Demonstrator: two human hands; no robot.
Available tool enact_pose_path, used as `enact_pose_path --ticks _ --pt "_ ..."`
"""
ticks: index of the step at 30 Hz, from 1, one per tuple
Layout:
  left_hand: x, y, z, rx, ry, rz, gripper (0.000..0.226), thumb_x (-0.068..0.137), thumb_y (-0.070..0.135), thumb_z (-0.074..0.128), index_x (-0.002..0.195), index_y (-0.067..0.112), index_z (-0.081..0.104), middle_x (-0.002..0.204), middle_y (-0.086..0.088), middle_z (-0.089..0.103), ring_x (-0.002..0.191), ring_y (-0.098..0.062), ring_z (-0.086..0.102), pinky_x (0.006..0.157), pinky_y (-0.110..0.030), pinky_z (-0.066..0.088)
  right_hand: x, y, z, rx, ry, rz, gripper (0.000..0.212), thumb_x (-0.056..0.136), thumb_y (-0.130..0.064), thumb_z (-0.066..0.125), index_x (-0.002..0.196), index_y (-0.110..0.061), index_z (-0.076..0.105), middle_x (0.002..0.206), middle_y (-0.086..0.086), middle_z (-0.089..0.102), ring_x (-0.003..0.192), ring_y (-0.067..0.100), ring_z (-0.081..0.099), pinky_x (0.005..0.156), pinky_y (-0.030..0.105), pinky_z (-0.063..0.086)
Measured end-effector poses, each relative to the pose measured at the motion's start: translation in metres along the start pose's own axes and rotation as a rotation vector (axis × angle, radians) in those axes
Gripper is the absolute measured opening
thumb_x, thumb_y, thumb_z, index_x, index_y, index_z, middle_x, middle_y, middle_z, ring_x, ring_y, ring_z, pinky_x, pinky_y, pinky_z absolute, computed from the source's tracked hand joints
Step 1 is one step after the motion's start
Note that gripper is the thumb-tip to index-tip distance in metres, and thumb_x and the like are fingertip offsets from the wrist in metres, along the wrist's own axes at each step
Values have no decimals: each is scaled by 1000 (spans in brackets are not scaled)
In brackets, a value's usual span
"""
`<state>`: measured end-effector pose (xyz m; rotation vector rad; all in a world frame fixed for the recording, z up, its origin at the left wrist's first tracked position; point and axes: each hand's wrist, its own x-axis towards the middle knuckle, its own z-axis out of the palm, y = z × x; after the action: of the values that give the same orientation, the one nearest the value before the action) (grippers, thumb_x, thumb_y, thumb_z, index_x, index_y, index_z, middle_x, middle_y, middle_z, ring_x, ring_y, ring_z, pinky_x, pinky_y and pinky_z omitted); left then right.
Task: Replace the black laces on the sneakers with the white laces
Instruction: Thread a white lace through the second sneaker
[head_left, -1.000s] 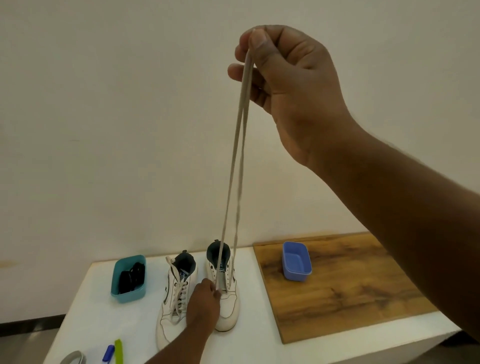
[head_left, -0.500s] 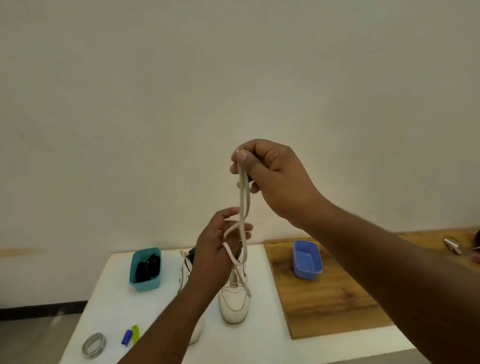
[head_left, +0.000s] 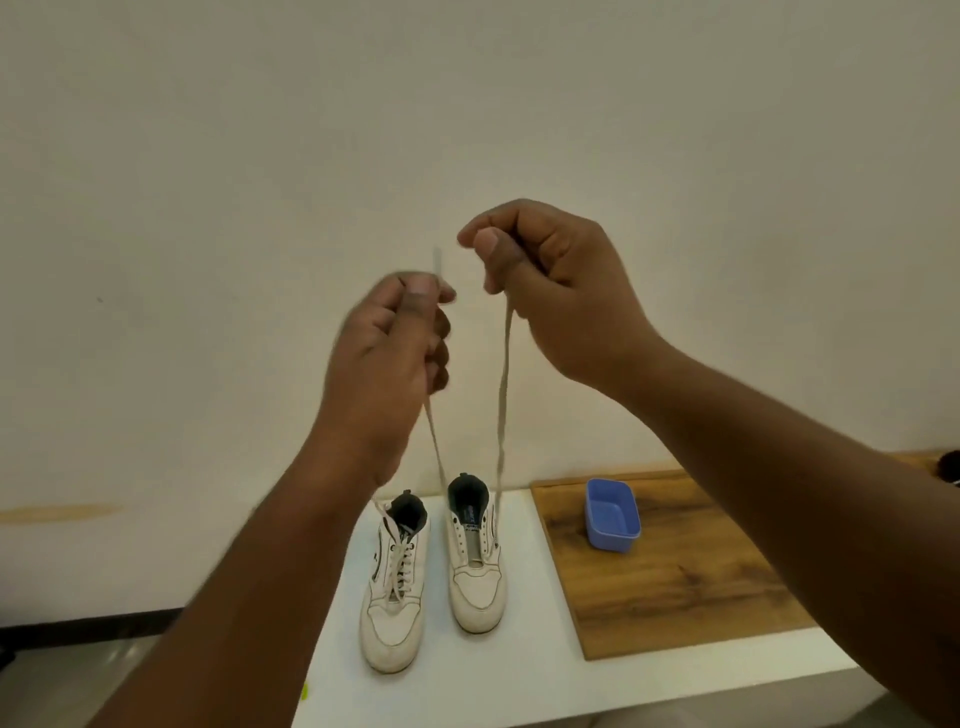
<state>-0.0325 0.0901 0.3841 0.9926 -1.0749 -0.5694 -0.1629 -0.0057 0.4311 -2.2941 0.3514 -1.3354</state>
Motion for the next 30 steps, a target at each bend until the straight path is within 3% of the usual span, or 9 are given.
enact_pose_path --ticks 4,7,10,13,17,21,23,27,30 --pt "-5 18 -13 51 86 133 27 107 28 44 89 21 63 69 1 47 60 -12 38 53 -27 32 7 -21 -35 -32 239 -118 18 103 -9 55 105 -1 71 77 -10 65 64 3 60 63 16 44" --pt "-21 -4 -24 165 89 78 24 104 32 50 92 20 67 68 3 52 57 -11 38 49 -24 33 7 -27 -58 -64 321 -160 20 104 -11 55 105 1 70 78 0 68 66 6 63 63 19 46" --pt "-37 -44 -33 282 7 -111 23 94 47 57 93 28 70 70 7 58 53 -7 41 48 -20 36 -18 -1 -53 -164 232 -60 18 103 -15 57 102 -7 73 74 0 68 65 11 63 62 22 47" --pt "-54 -96 -39 407 -55 -298 21 98 43 57 88 28 67 79 6 70 56 -5 51 52 -20 43 -69 73 -28 -322 29 191 16 103 -26 57 99 -21 72 73 -6 65 64 14 60 63 29 50" --pt "-80 -174 -36 389 7 -476 23 103 33 51 91 19 66 76 12 70 56 -2 50 59 -23 43 -153 183 28 -485 -218 609 21 102 -30 55 86 -28 68 74 -14 62 69 1 57 67 30 48" --pt "-103 -250 -31 383 131 -594 20 103 28 53 91 21 66 81 5 69 79 -12 62 71 -28 47 -237 250 96 -401 -276 875 24 101 -31 55 79 -29 63 73 -7 66 67 11 64 69 41 58" --pt "-107 -281 -31 404 196 -646 20 105 23 48 96 23 66 89 3 67 87 -15 61 72 -26 44 -267 271 124 -377 -282 944 15 100 -35 57 93 -28 68 82 -10 67 74 9 64 73 37 57" --pt "-100 -324 -27 502 170 -618 22 103 15 49 104 30 65 102 19 63 98 3 56 75 -9 37 -298 289 158 -482 -314 957 26 101 -45 53 121 -32 62 113 -12 63 99 7 62 81 21 49" --pt "-95 -350 -27 548 105 -550 18 99 19 59 100 35 69 97 24 68 93 13 60 80 -5 43 -299 291 174 -507 -253 913 28 99 -54 52 116 -34 58 110 -14 58 94 5 58 70 11 39"
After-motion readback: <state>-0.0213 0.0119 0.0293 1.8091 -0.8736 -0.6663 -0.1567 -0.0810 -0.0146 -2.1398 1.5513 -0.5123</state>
